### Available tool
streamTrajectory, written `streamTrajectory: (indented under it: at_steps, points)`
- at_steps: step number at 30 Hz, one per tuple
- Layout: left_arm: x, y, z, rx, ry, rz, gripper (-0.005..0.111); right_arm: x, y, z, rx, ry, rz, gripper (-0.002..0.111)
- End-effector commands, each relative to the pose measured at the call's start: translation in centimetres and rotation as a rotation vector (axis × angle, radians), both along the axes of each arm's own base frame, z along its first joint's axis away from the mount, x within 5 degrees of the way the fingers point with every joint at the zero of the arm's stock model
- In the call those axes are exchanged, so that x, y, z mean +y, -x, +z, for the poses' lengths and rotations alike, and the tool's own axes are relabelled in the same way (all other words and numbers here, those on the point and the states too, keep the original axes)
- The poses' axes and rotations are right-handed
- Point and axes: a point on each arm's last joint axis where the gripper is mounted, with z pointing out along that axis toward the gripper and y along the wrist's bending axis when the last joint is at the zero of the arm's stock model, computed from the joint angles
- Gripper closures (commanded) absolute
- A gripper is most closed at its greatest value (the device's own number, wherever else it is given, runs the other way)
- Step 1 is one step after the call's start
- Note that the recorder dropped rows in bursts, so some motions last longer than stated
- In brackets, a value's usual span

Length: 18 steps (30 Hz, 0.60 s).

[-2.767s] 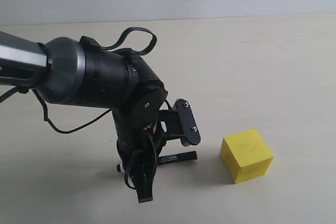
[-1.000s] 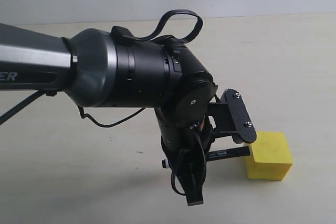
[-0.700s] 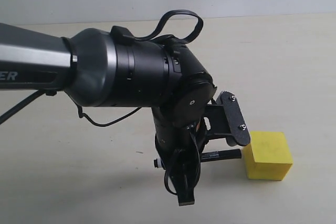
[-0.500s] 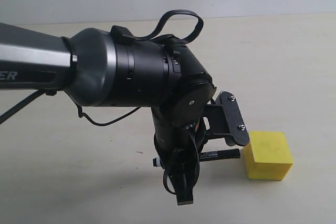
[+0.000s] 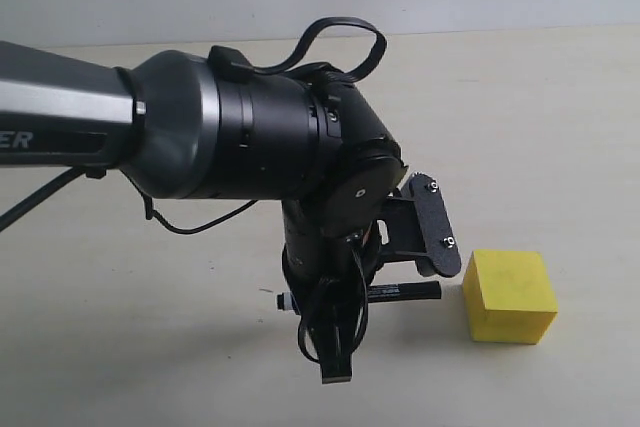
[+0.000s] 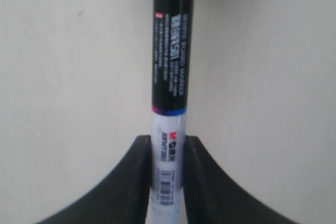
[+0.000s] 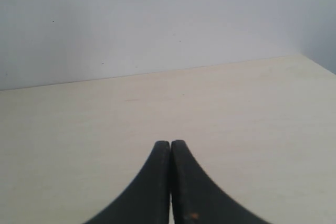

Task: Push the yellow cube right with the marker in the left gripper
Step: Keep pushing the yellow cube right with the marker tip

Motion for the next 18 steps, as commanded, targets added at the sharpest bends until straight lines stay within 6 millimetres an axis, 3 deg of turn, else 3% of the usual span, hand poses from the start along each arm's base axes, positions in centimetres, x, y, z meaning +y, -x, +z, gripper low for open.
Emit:
streamTrajectory:
  at_steps: [1, 7, 12, 15, 18]
  points:
    - [0.6, -0.6, 0.0, -0.001, -0.041, 0.015, 0.107, 0.0, 0.0, -0.1, -0.007, 0.008, -0.006, 0.108]
    - [0.4, -0.9, -0.4, -0.013, -0.027, -0.013, 0.107, 0.0, 0.0, -0.1, -0.007, 0.008, -0.006, 0.108]
    - [-0.7, -1.3, -2.4, 0.009, -0.027, -0.001, 0.107, 0.0, 0.0, -0.1, -0.007, 0.008, -0.006, 0.108]
    - [-2.2, -1.2, -3.3, 0.002, -0.013, -0.026, 0.107, 0.0, 0.0, -0.1, -0.007, 0.008, -0.006, 0.108]
    - [-4.2, -0.4, -2.5, -0.022, 0.045, -0.063, 0.107, 0.0, 0.0, -0.1, -0.007, 0.008, -0.006, 0.108]
